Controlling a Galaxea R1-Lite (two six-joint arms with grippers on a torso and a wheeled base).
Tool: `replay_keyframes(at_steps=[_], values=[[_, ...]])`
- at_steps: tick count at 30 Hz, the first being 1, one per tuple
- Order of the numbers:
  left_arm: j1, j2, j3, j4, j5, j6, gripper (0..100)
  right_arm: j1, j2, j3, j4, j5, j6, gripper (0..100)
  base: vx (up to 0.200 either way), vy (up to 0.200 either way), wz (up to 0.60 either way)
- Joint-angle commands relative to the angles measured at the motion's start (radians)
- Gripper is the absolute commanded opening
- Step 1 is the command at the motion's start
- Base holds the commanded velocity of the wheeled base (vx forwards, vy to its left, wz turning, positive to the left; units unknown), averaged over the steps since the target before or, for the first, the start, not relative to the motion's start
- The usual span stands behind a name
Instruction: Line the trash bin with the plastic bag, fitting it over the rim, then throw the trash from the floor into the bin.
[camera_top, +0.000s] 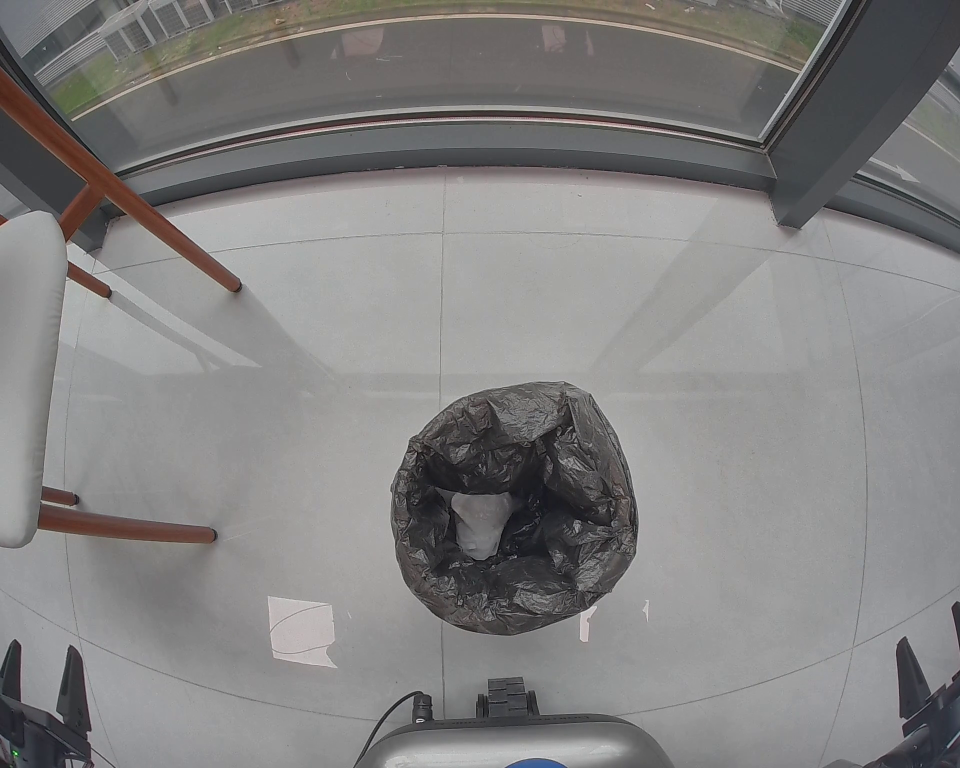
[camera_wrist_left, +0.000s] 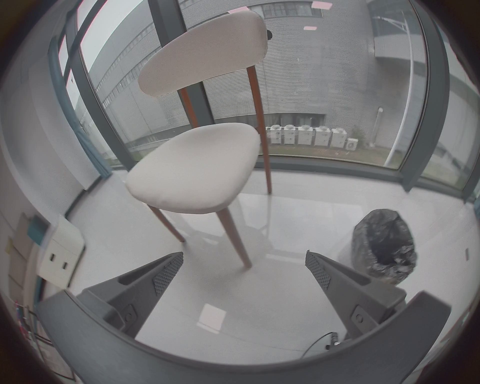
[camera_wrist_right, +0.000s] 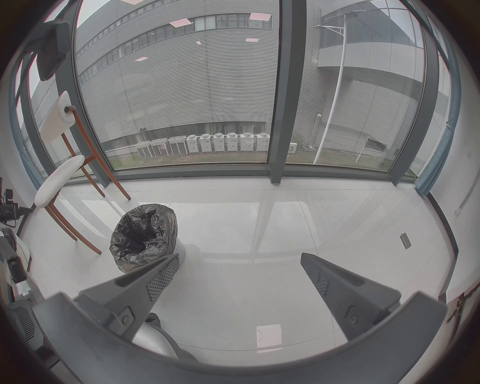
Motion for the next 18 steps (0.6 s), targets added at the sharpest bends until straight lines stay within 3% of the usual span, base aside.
replay_keyframes(at_steps=[1,9,13,16,18], values=[[0.042,-0.014,0.038,-0.069,-0.241,-0.032,100,0.013,-0.028,0.018,-0.008,0.0,-0.002,100,0.0,0.0,0.0],[0.041,-0.016,0.039,-0.072,-0.374,0.08,100,0.013,-0.028,0.016,-0.008,-0.021,0.002,100,0.0,0.0,0.0],[0.045,-0.02,0.035,-0.055,-0.354,0.09,100,0.015,-0.028,0.018,-0.009,-0.025,0.001,100,0.0,0.0,0.0],[0.047,-0.02,0.027,-0.019,-0.257,0.078,100,0.015,-0.028,0.018,-0.009,-0.018,-0.001,100,0.0,0.0,0.0],[0.047,-0.02,0.024,-0.014,-0.251,0.069,100,0.015,-0.028,0.018,-0.009,-0.018,-0.004,100,0.0,0.0,0.0]])
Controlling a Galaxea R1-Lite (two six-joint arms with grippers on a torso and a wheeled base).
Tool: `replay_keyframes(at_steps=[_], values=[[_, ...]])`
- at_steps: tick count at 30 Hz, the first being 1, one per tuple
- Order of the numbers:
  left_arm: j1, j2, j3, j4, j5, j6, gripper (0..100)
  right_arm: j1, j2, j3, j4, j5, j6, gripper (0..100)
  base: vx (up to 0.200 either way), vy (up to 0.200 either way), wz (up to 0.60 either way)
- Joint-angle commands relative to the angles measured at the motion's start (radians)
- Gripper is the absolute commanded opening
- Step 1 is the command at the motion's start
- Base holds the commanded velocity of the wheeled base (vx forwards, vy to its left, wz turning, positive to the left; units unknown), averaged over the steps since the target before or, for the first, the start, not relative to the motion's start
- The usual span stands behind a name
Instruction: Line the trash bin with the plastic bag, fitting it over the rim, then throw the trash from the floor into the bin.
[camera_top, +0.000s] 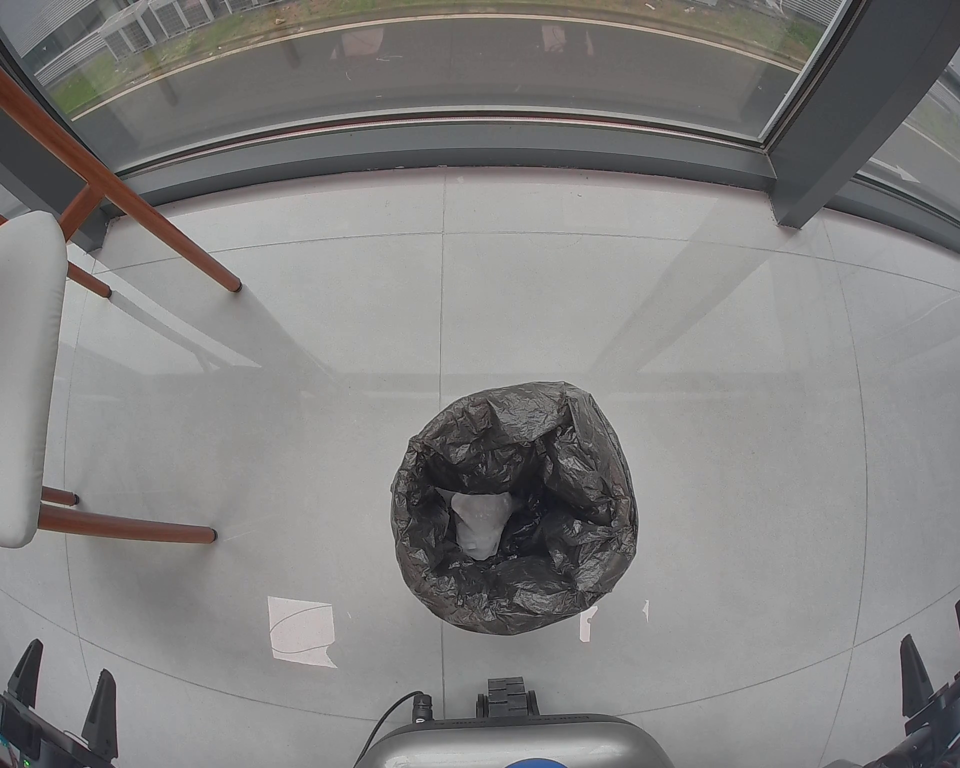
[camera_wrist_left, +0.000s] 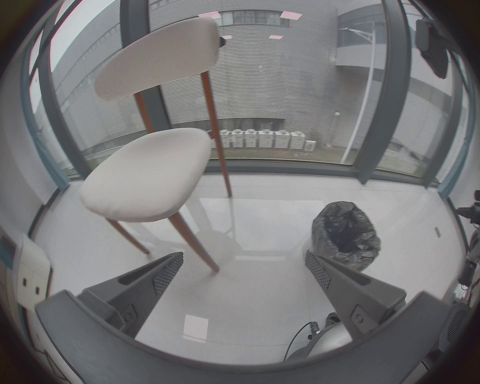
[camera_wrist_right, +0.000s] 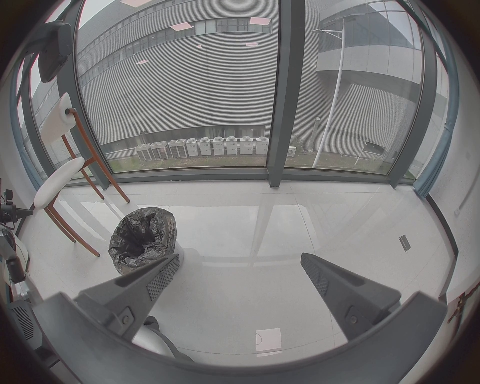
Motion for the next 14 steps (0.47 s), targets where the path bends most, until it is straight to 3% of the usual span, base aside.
replay_keyframes(at_steps=[1,14], values=[[0.0,0.004,0.002,0.011,0.016,-0.01,100,-0.001,-0.013,0.018,0.001,0.002,-0.003,100,0.0,0.0,0.0],[-0.001,0.004,0.001,0.014,0.015,-0.012,100,0.0,-0.013,0.018,-0.001,0.004,-0.002,100,0.0,0.0,0.0]])
